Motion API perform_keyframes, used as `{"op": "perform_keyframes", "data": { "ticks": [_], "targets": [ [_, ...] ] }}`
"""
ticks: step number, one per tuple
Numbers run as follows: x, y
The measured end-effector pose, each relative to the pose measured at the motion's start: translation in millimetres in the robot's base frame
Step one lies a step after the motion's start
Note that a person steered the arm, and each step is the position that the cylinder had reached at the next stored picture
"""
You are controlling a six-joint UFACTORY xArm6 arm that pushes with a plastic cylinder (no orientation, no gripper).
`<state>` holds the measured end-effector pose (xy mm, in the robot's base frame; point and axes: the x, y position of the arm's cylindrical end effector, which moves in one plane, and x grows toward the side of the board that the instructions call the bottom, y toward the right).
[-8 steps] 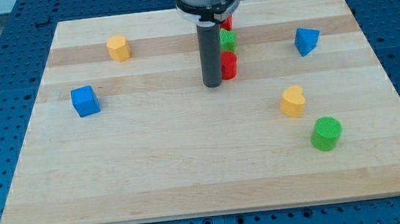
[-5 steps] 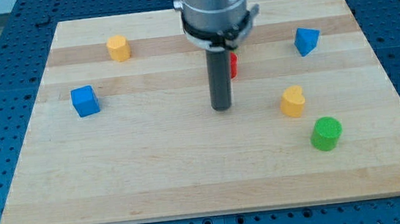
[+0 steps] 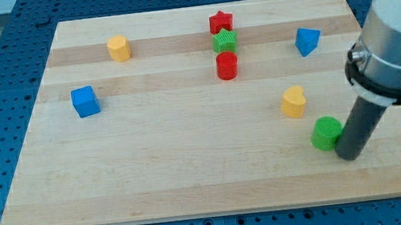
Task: Move the green circle to the center
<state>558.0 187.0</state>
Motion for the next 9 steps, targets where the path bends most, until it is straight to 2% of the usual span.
{"op": "perform_keyframes", "data": {
  "ticks": [3,7,9],
  "targets": [
    [-13,-8],
    [-70,-105],
    [-54,-115]
  ]
}}
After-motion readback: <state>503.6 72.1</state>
